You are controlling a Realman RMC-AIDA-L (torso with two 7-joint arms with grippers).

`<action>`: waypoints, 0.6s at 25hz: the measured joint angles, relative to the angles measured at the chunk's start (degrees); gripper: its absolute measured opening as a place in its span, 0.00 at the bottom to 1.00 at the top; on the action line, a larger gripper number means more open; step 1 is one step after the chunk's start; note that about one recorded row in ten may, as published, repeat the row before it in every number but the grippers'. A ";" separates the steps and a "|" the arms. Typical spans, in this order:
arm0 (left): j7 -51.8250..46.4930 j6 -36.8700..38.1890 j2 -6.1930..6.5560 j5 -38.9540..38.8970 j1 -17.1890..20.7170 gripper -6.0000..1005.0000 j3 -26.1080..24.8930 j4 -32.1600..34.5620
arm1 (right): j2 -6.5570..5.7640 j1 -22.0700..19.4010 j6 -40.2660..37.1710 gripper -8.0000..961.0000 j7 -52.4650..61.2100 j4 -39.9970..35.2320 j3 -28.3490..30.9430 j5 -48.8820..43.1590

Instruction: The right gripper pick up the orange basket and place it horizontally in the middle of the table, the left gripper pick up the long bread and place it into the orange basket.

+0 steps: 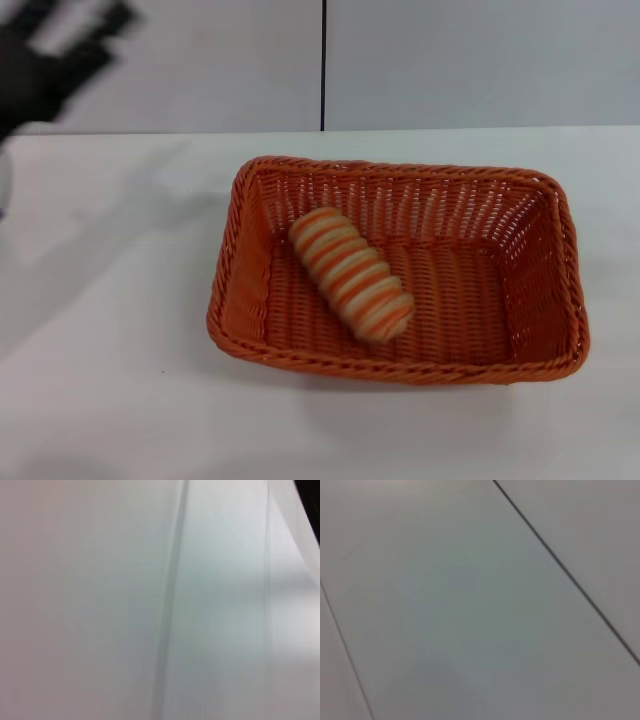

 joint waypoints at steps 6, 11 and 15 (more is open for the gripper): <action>16.30 9.30 -0.05 -18.44 2.70 0.84 -0.07 -13.93 | 0.61 -0.39 -0.05 0.58 -2.30 0.55 4.62 0.05; 17.70 9.91 0.08 -20.06 3.65 0.84 -0.07 -14.91 | 1.34 -0.43 0.70 0.58 -2.45 0.55 7.56 0.08; 17.76 9.45 0.00 -20.31 3.65 0.84 -0.07 -15.23 | 1.37 -0.81 0.52 0.58 -2.45 0.54 9.86 0.11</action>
